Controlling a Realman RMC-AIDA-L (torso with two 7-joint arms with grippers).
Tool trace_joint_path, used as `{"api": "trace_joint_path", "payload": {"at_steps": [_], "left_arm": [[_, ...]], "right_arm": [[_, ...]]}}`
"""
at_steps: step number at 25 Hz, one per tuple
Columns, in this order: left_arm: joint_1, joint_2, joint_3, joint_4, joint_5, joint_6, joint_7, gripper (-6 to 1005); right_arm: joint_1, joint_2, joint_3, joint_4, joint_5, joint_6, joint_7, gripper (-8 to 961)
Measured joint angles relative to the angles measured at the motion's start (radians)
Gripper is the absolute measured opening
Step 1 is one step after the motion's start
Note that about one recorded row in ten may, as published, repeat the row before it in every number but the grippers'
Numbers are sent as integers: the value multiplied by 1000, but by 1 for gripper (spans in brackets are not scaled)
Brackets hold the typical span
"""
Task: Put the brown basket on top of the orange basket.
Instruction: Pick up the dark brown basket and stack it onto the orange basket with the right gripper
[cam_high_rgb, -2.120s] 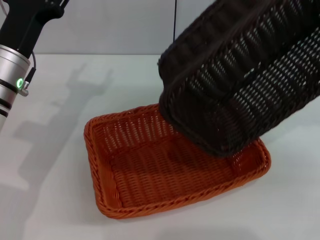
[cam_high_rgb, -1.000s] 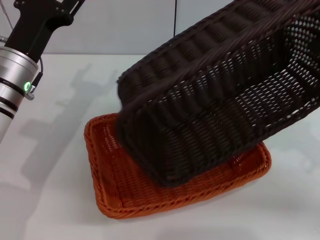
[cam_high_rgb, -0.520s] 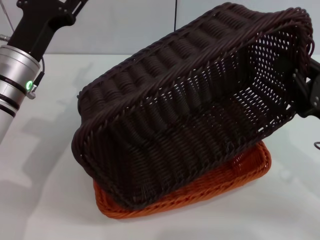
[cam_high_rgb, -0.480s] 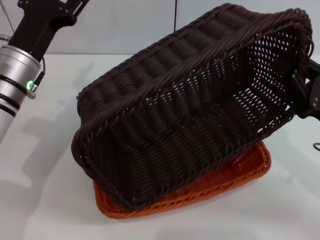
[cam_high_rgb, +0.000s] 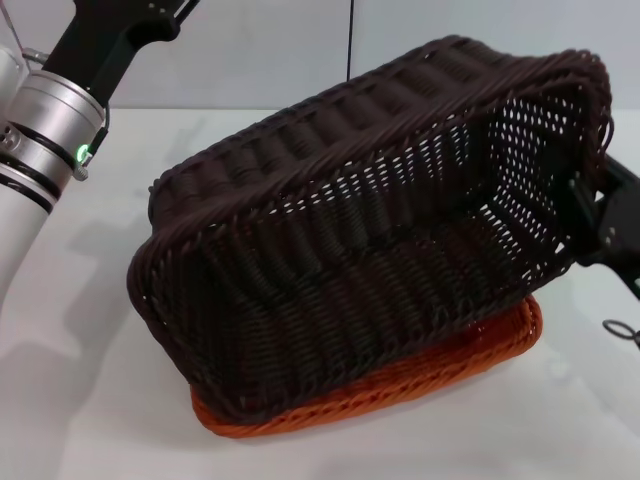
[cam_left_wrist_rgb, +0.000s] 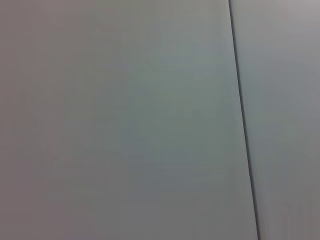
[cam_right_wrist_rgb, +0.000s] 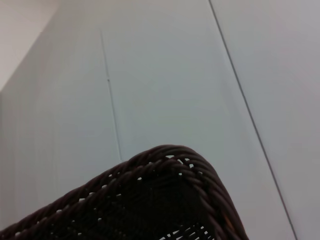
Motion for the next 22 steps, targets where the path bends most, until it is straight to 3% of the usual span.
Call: {"api": "trace_joint_path", "payload": {"at_steps": [22], "left_arm": [[-40,-5,1,-2,0,-57,58,842]], "right_arm": [[-91,-3,-3,-12,-113,71,77,200]]}}
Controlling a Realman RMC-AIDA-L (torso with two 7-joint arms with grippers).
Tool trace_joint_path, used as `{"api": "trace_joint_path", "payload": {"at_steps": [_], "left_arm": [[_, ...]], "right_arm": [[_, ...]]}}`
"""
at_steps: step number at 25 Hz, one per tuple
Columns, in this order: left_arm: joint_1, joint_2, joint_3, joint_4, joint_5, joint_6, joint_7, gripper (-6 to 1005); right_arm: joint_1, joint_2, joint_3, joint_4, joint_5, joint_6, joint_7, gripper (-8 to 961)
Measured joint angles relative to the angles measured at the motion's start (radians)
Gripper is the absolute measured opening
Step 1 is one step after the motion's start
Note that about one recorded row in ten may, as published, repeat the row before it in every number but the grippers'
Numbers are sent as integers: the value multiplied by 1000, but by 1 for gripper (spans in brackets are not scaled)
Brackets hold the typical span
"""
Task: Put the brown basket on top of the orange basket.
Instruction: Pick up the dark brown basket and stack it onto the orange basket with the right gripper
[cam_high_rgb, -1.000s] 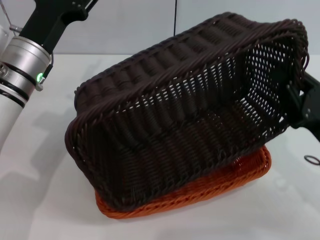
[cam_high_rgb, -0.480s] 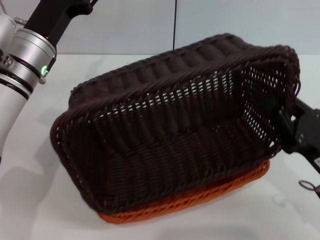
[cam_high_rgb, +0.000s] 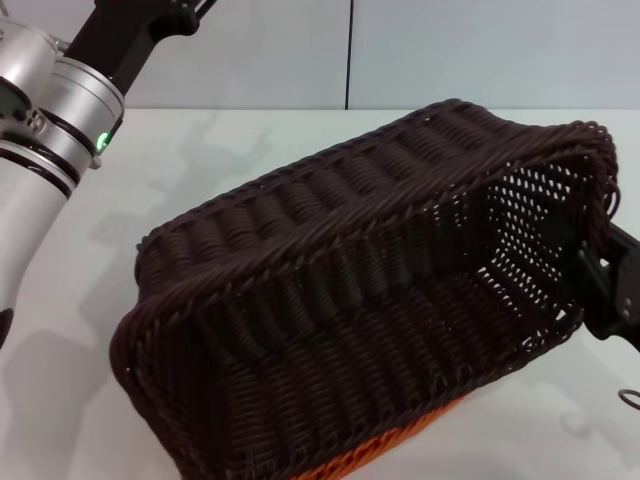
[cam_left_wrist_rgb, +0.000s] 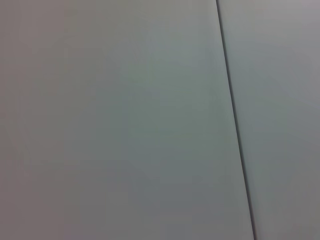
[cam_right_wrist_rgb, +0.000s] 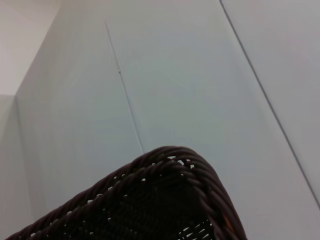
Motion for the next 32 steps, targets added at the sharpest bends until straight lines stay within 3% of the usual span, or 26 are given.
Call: {"api": "trace_joint_path", "payload": {"at_steps": [19,32], "left_arm": [[-18,0,21,-1,1,-8,8,842],[-35,-1,24,-1,1,-21,21,842]], "right_arm": [[9,-1,14,-42,-3,17,137,206],[-31,6,-54,-30,-7,14,143,210]]}}
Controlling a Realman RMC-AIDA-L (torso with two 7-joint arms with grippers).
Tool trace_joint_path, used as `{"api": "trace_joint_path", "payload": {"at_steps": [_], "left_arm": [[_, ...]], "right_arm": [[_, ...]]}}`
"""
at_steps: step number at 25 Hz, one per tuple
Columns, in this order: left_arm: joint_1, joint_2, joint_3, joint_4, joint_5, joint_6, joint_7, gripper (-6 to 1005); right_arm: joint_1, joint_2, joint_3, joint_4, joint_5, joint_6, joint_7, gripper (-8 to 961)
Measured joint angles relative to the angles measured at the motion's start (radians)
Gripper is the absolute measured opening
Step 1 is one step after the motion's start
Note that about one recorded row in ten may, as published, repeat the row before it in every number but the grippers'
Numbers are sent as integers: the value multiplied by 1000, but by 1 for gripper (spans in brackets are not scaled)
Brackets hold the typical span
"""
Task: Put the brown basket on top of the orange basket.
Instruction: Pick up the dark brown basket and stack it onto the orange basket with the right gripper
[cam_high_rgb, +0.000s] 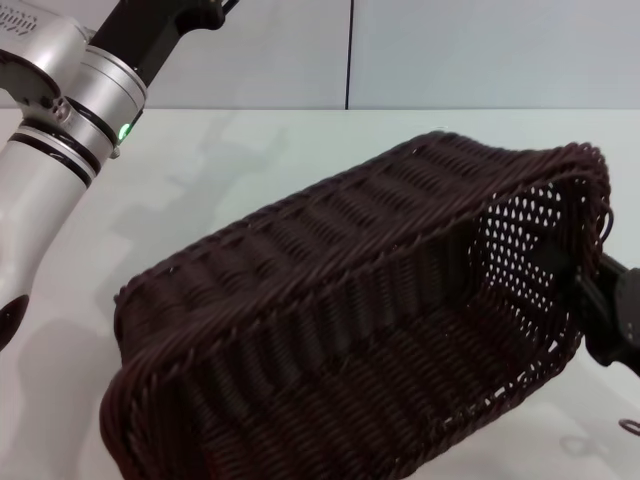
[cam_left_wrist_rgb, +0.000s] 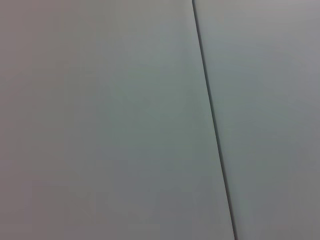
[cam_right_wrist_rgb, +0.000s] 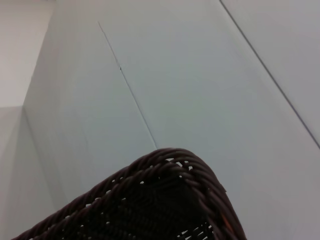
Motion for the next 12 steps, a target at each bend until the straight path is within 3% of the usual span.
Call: {"api": "trace_joint_path", "payload": {"at_steps": [12], "left_arm": [[-1,-1,0,1,0,-1,0,843]], "right_arm": [[-40,-5,6,3,7,-9,-3,214]]}}
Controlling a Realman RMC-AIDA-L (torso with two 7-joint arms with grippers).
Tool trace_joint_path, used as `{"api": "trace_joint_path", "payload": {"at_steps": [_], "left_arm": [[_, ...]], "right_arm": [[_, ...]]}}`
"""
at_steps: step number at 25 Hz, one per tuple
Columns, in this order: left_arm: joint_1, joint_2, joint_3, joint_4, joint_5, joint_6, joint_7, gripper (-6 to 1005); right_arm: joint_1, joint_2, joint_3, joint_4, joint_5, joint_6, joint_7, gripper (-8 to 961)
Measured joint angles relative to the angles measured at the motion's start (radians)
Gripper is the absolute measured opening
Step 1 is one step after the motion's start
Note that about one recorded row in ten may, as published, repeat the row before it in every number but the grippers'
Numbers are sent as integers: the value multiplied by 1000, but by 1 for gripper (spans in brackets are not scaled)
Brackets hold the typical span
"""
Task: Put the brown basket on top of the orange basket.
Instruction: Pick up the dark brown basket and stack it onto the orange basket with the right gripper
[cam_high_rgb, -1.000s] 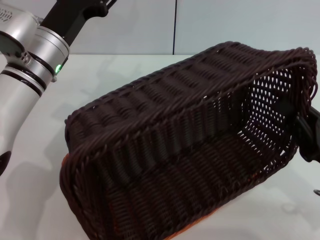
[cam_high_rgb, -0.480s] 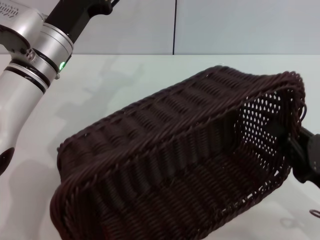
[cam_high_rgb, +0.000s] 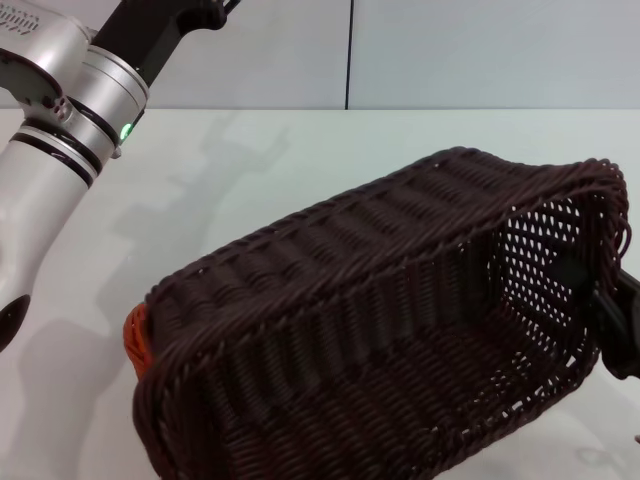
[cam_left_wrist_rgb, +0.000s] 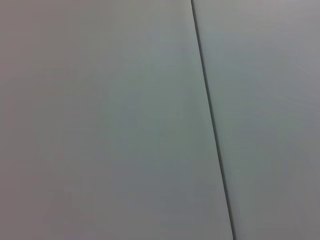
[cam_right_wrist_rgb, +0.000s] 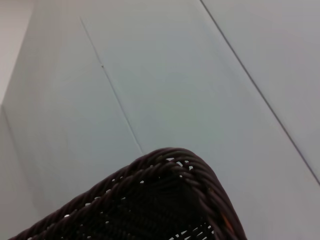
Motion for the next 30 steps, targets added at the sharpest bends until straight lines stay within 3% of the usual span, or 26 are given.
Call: {"api": "trace_joint_path", "payload": {"at_steps": [17,30], "left_arm": [[-27,-3,14,6,-5,-1,-3,843],[-38,-3,14,5,-5,-2,-2,843]], "right_arm": [[-9,-12,-12,-25,-21,-71,46,220],[-10,-13,-14,-118,-47,-124,134,224]]}}
